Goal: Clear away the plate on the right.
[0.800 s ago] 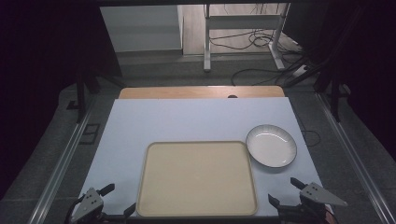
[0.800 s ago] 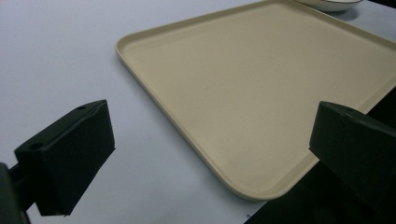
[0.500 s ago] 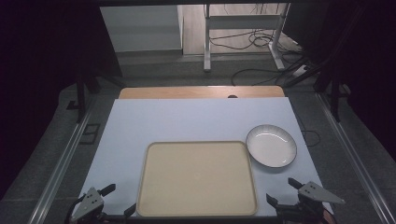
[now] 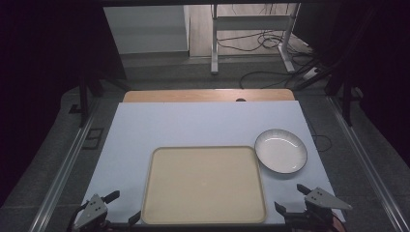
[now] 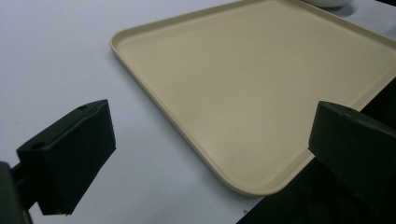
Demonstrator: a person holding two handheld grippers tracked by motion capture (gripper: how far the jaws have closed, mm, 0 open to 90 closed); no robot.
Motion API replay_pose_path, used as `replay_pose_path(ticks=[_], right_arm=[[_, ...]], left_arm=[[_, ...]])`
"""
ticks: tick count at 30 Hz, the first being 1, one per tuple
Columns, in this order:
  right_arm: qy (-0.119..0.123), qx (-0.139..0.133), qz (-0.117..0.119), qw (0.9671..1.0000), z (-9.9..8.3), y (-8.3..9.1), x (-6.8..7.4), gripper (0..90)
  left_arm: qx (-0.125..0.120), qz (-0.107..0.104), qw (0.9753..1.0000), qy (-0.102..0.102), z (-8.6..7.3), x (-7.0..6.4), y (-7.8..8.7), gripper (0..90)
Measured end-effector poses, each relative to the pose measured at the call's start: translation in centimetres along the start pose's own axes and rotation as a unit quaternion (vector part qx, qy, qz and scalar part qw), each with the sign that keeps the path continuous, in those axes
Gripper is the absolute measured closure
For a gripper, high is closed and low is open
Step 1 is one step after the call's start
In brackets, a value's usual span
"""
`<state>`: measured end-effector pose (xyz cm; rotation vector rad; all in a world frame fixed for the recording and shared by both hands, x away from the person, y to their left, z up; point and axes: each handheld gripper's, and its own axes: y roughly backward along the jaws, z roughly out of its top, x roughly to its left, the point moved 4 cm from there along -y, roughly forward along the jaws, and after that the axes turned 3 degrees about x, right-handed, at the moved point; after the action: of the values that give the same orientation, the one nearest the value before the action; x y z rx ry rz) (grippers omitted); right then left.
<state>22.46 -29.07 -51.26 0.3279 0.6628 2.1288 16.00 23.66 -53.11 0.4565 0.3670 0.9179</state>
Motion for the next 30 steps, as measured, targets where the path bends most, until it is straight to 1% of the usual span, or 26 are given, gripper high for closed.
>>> replay_pose_path(ticks=[7, 13, 16, 21, 24, 27, 29, 30], right_arm=[[-0.001, 0.003, -0.003, 1.0000, 0.0, 0.0, -0.1, 2.6], [0.005, 0.000, -0.008, 1.0000, 0.1, -0.3, -0.3, 2.6], [0.004, 0.007, -0.006, 1.0000, 0.2, -0.5, -0.4, 2.7], [0.004, 0.004, -0.012, 0.9999, 0.5, -0.8, -0.6, 3.4], [0.008, 0.000, -0.021, 0.9997, 0.8, -1.0, -0.8, 3.5], [0.006, 0.002, -0.025, 0.9997, 0.9, -1.2, -1.0, 3.6], [-0.004, 0.009, -0.027, 0.9996, 0.9, -1.4, -1.2, 3.6], [-0.004, 0.009, -0.027, 0.9996, 0.9, -1.4, -1.2, 3.6]], left_arm=[[0.002, -0.001, 1.0000, -0.001, 0.0, 0.0, -0.1, 0.4], [0.003, -0.003, 1.0000, -0.001, 0.1, 0.0, -0.2, 0.4], [0.003, -0.003, 1.0000, 0.000, 0.1, 0.0, -0.2, 0.4], [0.004, -0.003, 1.0000, -0.001, 0.1, 0.0, -0.2, 0.4], [0.004, -0.003, 1.0000, -0.001, 0.1, 0.0, -0.2, 0.4], [0.004, -0.003, 1.0000, -0.001, 0.1, 0.0, -0.2, 0.4], [0.005, -0.003, 1.0000, 0.000, 0.1, 0.0, -0.2, 0.5], [0.005, -0.003, 1.0000, 0.000, 0.1, 0.0, -0.2, 0.4]])
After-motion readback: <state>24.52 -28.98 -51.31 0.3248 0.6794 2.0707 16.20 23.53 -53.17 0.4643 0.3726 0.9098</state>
